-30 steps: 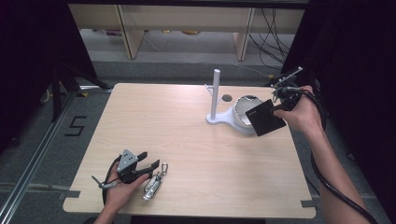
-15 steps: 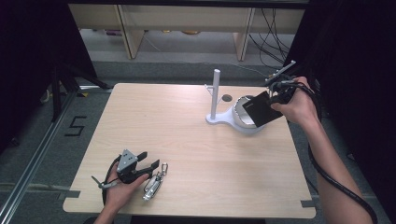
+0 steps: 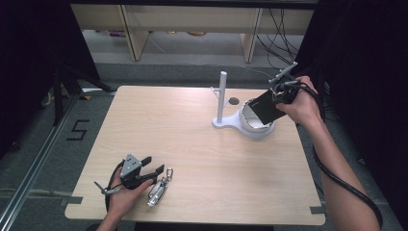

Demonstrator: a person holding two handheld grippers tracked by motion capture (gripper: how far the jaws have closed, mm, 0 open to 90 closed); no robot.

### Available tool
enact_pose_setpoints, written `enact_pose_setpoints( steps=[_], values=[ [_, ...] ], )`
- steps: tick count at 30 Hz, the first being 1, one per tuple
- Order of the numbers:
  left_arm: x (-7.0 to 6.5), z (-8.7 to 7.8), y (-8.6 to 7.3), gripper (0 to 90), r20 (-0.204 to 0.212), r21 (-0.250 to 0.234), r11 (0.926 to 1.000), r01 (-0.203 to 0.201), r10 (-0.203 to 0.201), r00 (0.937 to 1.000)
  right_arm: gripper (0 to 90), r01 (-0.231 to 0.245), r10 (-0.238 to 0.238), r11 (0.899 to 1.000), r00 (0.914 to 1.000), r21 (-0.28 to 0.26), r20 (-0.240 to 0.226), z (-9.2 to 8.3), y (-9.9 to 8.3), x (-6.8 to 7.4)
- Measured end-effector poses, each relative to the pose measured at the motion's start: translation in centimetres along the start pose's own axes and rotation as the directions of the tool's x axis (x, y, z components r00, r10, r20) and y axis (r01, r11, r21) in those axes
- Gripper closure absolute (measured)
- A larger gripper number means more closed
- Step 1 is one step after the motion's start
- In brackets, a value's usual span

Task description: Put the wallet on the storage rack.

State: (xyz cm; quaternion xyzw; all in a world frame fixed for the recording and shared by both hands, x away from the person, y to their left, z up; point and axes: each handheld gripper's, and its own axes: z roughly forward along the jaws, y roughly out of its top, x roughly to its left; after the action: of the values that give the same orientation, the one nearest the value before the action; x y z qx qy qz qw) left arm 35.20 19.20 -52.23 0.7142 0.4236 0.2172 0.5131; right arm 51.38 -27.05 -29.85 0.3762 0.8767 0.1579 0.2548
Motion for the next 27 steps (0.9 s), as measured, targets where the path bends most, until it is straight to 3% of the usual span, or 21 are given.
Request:
enact_pose_setpoints(
  steps=[27],
  values=[
    [0.0, 0.0, 0.0, 35.6, 0.002, -0.003, 1.0, 0.002, -0.002, 1.0, 81.1, 0.06, -0.06, 0.998, 0.998, 0.031, 0.018, 3.5, 0.5, 0.0]
  ],
)
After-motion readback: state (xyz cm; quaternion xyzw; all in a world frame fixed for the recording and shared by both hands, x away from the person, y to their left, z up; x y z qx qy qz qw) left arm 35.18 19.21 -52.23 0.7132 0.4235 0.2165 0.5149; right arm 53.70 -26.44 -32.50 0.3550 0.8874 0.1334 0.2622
